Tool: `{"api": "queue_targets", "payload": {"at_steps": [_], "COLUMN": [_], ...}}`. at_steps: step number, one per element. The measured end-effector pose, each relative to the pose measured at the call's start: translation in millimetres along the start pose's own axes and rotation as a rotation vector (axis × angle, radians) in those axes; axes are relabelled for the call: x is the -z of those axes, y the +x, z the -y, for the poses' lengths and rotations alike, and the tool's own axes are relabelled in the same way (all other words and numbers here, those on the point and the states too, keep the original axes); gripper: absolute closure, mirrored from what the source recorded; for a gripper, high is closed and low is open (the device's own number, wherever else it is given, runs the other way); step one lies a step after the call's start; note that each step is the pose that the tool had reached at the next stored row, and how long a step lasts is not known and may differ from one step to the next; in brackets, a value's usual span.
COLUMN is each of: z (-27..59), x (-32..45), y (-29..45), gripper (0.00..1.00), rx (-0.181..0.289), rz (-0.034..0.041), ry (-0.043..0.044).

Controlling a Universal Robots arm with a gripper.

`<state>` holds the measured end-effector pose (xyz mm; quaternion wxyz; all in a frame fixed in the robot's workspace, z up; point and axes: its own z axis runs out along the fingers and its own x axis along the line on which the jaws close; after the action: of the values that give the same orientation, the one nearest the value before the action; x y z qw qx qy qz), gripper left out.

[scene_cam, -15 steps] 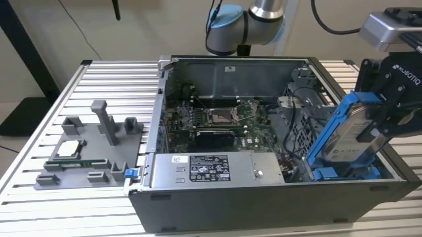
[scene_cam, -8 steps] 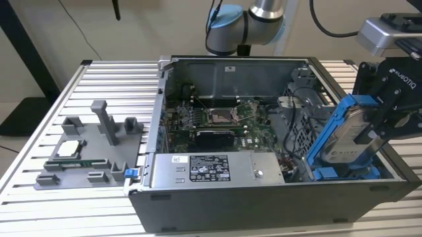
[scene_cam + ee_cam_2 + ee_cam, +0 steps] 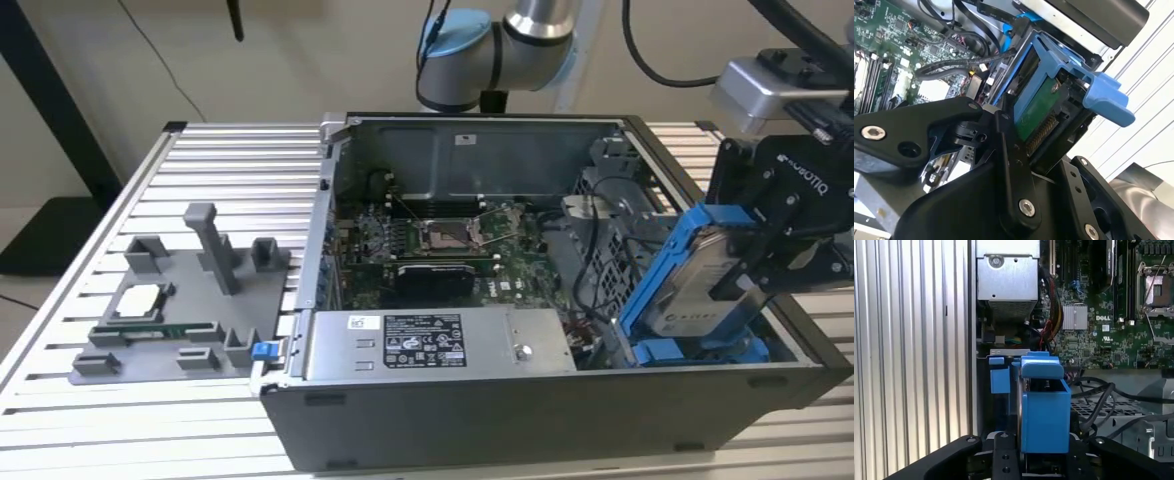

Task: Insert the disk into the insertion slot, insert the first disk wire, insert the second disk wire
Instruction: 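Insert the disk into the insertion slot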

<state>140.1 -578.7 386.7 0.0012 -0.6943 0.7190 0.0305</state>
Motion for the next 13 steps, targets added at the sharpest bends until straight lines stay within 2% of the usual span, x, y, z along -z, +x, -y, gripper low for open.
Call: {"api": "queue_targets", "payload": {"at_steps": [13], "z": [0.8], "x": [-19.5], "y": [0.8], "gripper": [1.00], "rx": [0.000], "rz": [0.0001], "ry": [0.0000]}}
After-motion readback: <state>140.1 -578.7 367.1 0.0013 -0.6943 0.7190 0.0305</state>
